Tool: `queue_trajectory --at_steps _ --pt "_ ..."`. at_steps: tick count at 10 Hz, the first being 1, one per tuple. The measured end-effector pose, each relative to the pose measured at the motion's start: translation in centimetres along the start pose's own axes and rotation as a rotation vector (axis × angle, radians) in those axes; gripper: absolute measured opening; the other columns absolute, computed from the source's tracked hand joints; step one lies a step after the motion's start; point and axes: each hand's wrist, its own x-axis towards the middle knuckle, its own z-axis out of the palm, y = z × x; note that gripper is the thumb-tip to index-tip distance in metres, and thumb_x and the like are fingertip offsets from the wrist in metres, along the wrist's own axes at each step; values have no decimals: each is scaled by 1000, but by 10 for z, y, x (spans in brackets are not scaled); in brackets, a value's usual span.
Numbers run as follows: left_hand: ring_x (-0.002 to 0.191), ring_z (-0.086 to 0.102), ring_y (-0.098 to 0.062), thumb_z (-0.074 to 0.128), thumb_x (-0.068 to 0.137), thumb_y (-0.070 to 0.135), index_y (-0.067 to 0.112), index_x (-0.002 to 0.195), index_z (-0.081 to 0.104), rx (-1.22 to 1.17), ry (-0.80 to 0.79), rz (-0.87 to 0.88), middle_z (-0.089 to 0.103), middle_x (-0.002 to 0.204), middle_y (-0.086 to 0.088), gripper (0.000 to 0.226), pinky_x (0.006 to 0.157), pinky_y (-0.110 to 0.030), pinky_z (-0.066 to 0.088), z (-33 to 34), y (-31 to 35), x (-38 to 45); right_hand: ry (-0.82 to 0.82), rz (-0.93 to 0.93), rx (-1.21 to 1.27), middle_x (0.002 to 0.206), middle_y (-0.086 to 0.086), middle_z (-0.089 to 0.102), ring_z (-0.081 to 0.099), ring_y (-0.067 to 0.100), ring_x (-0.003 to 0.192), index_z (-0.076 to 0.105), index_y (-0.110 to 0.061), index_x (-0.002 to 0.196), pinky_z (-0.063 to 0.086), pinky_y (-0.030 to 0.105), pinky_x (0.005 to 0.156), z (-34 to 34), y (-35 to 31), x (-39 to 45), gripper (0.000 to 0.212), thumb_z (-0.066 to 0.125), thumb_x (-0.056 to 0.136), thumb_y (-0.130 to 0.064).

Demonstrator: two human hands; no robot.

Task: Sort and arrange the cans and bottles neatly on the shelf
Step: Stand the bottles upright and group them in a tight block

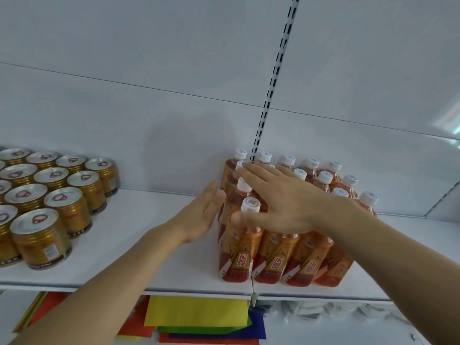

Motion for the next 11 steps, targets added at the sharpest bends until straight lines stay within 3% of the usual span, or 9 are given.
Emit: queue_trajectory --at_steps 1,2,3,4,5,6,7,10,11 --pt "160 15 -6 20 106 70 36 169 12 -38 30 93 16 175 13 71 131 -35 14 9 6 20 -34 19 -12 179 -5 1 -3 15 165 6 -28 171 2 50 132 -8 6 14 104 5 88 -91" --pt "154 25 6 22 109 66 50 165 15 -153 -8 205 27 168 28 59 127 -32 24 16 8 29 -143 36 -22 179 -7 -7 -10 14 164 1 -32 171 0 52 132 -5 11 23 105 0 85 -91" --pt "156 22 4 20 104 74 53 165 9 -192 -12 192 20 171 26 65 130 -42 22 19 1 33 -142 25 14 178 -9 -13 -12 12 164 -5 -33 170 -3 50 133 5 16 23 101 -2 87 -92" --pt "152 26 9 16 106 72 61 160 18 -231 5 187 30 166 32 56 128 -33 22 17 0 36 -122 14 42 178 -11 -12 -13 11 163 -3 -36 170 -3 49 133 8 19 24 101 -2 87 -93" --pt "125 25 40 16 110 65 94 122 29 -275 87 181 33 128 68 34 106 4 21 10 10 41 -104 4 41 179 -8 -10 -12 12 164 2 -37 170 0 52 132 5 21 28 100 -1 87 -92" --pt "132 31 33 17 113 57 83 132 36 -297 78 160 40 134 60 37 98 7 25 9 18 50 -131 5 44 178 -8 -11 -14 12 163 1 -35 171 1 53 132 3 23 33 105 -2 83 -94" --pt "147 32 13 17 115 51 53 159 30 -345 43 186 40 157 36 46 115 -11 30 14 17 59 -137 10 52 177 -9 -16 -16 12 163 -7 -35 170 -1 53 132 6 23 34 110 -6 79 -96" --pt "153 31 2 18 115 49 41 163 30 -276 44 214 38 165 20 50 129 -40 25 12 15 63 -121 13 106 177 -9 -16 -13 13 164 -8 -33 170 -1 53 132 13 24 35 112 -6 78 -98" --pt "154 32 -4 20 111 60 40 161 34 -196 95 189 35 167 15 55 129 -36 25 8 14 58 -84 19 124 178 -9 -13 -12 14 164 -5 -32 170 1 53 132 9 22 32 107 -2 83 -94"
